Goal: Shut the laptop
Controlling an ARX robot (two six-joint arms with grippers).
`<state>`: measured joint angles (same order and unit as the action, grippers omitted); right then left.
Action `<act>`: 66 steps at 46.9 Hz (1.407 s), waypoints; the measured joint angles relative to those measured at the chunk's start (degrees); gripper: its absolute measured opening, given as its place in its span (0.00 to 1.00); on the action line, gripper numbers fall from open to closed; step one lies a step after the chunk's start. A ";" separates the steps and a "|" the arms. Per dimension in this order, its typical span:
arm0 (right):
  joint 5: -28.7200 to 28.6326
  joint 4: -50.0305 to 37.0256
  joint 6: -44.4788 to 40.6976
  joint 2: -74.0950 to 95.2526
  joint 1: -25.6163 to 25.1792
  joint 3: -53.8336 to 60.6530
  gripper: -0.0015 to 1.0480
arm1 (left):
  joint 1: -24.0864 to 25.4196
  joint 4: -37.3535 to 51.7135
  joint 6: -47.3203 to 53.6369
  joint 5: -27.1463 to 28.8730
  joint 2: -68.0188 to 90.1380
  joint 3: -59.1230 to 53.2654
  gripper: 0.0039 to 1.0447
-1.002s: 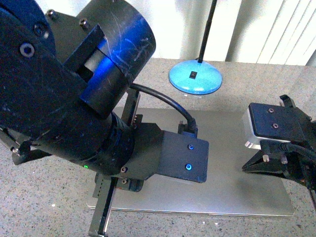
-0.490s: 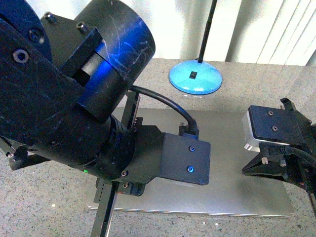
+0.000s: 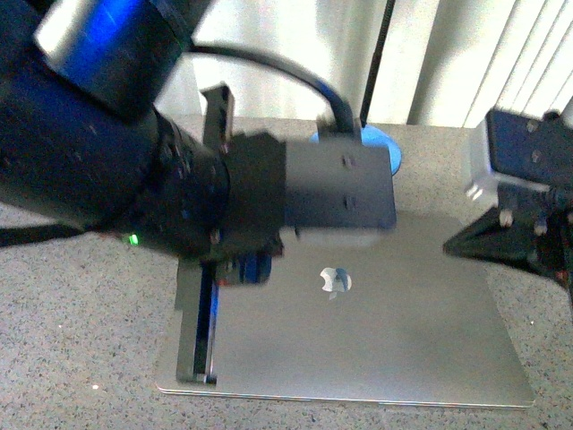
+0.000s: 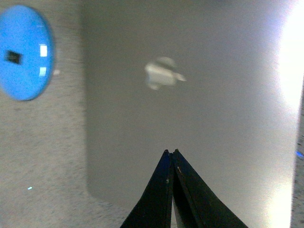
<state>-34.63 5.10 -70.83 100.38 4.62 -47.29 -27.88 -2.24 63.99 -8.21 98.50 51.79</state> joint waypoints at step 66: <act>28.72 -27.45 70.03 -68.96 -10.75 38.53 0.03 | 36.04 24.81 -63.82 0.28 -65.48 -41.75 0.03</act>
<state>-5.91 -22.35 -0.80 31.42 -6.13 -8.75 8.16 22.57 0.16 -7.92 33.01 10.04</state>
